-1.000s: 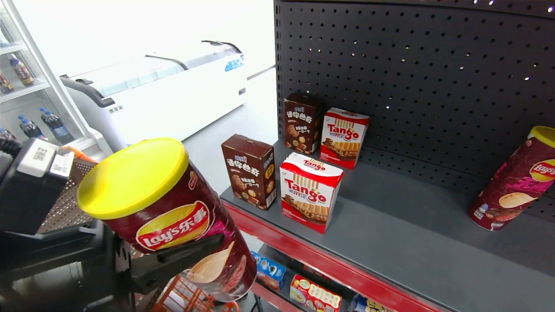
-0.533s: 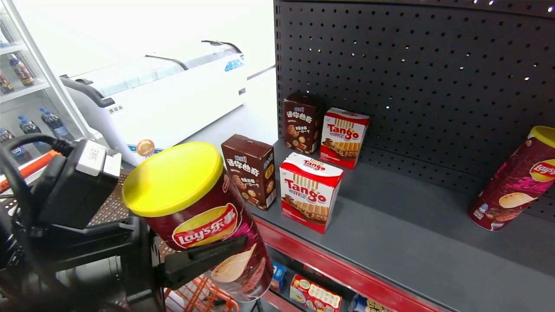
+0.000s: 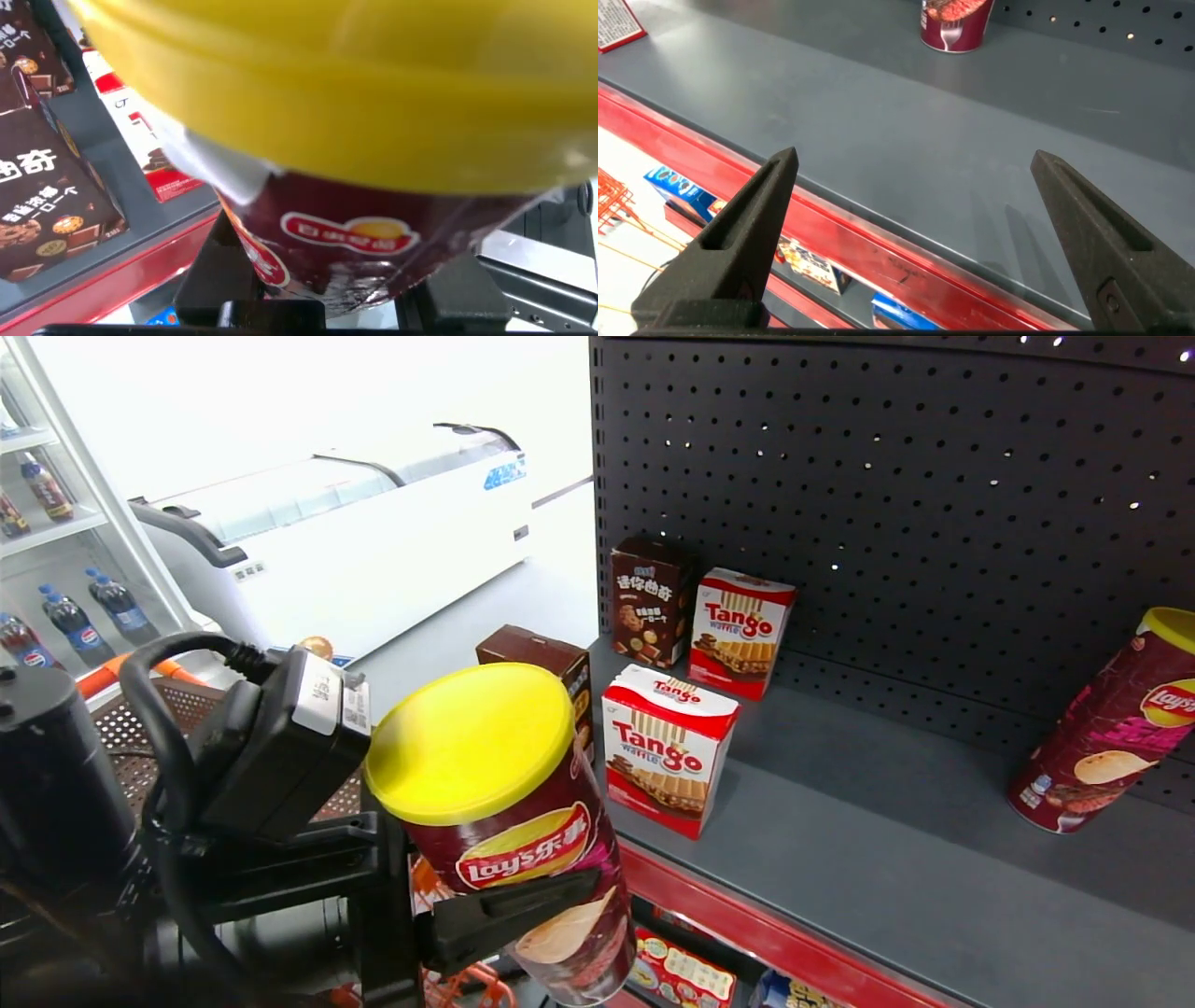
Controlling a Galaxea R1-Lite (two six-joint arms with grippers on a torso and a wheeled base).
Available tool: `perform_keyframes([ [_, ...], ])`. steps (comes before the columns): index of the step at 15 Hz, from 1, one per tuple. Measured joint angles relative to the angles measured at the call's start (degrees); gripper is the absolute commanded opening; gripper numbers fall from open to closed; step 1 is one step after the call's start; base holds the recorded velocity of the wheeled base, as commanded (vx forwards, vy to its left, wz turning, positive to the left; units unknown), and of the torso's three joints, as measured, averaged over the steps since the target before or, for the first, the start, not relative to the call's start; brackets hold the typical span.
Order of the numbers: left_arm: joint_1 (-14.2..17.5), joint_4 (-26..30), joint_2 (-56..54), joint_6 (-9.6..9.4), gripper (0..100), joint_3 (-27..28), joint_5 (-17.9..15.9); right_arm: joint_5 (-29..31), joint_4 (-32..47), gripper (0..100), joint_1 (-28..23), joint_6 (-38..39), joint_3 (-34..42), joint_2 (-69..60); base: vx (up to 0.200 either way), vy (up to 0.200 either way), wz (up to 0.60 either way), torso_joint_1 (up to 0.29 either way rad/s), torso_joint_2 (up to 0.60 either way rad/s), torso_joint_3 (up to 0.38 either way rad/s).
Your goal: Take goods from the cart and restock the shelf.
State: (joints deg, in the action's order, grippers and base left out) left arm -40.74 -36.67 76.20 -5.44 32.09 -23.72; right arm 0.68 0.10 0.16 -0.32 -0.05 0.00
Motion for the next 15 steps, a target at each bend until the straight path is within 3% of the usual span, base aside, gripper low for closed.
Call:
perform_keyframes([
  [15, -1.7, 0.1, 1.1, 0.07, 0, -2.1, 0.0, 0.0, 0.0, 100, 0.0, 0.0, 0.0, 0.0, 0.0, 0.0, 0.0, 0.0, 0.0, 0.0],
])
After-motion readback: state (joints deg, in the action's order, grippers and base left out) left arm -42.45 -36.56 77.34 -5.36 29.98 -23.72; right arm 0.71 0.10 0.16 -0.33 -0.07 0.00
